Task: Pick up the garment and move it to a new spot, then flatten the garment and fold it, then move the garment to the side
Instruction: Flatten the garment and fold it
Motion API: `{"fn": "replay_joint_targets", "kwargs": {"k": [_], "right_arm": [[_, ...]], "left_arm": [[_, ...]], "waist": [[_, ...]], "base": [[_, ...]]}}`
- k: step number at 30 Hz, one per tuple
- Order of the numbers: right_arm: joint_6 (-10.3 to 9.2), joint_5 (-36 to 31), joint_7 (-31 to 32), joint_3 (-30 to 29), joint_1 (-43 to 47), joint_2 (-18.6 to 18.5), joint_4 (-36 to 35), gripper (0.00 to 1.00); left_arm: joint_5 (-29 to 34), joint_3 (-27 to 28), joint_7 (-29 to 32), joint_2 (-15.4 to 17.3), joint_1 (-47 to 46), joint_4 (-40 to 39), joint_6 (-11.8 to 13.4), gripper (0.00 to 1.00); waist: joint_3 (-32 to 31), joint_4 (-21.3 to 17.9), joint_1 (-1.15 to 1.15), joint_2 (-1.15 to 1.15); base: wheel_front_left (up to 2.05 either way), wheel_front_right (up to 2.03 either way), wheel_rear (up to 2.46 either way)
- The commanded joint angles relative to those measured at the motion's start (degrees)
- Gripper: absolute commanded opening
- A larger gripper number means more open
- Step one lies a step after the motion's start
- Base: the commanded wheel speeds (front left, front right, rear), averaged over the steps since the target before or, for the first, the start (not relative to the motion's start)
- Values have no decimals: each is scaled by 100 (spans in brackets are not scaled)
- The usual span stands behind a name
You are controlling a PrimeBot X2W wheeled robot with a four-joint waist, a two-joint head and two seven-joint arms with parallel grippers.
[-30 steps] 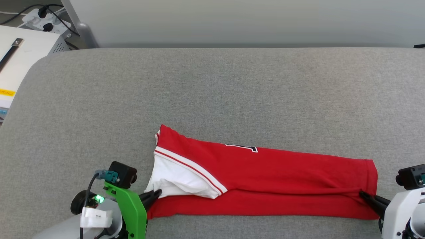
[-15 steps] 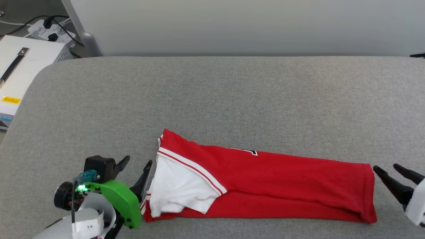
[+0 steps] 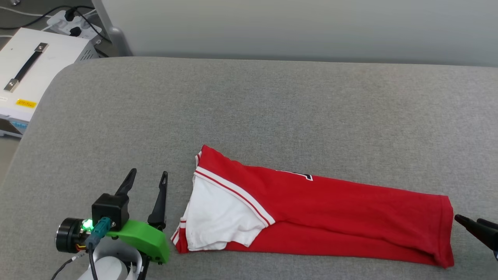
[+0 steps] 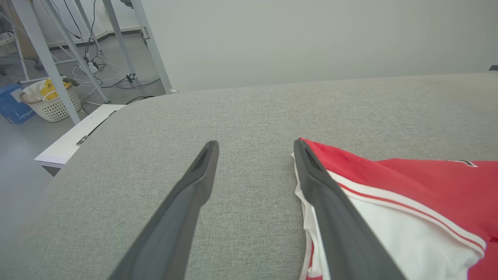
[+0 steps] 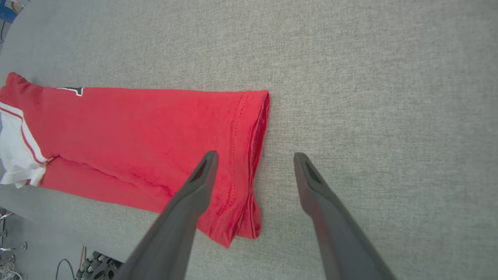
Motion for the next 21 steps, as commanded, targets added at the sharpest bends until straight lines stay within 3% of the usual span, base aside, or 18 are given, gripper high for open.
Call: {"fn": "replay_joint_targets", "kwargs": {"k": [1,7,14,21], "right_arm": [[-4,34,46,28,-55,53,95,100],[-4,6,219,292,-263,329,530,100],[-4,-9,197,552,-465,604,745,100],[-4,-10,89,825,-572,672,892,100]], "left_arm": [[181,158,-32,-119,150,-15,-29,100],[1042,1101,-32,-789,572,-110,-180,100],[1731,1804,-32,-1403,839,-216,-386,100],[2279,2422,-32,-1983,1024,-338,-762,100]], "waist": [[88,105,0,0],[271,309,0,0],[350,423,0,0],[325,472,0,0]], "base": [[0,0,0],[0,0,0],[0,0,0],[0,0,0]]}}
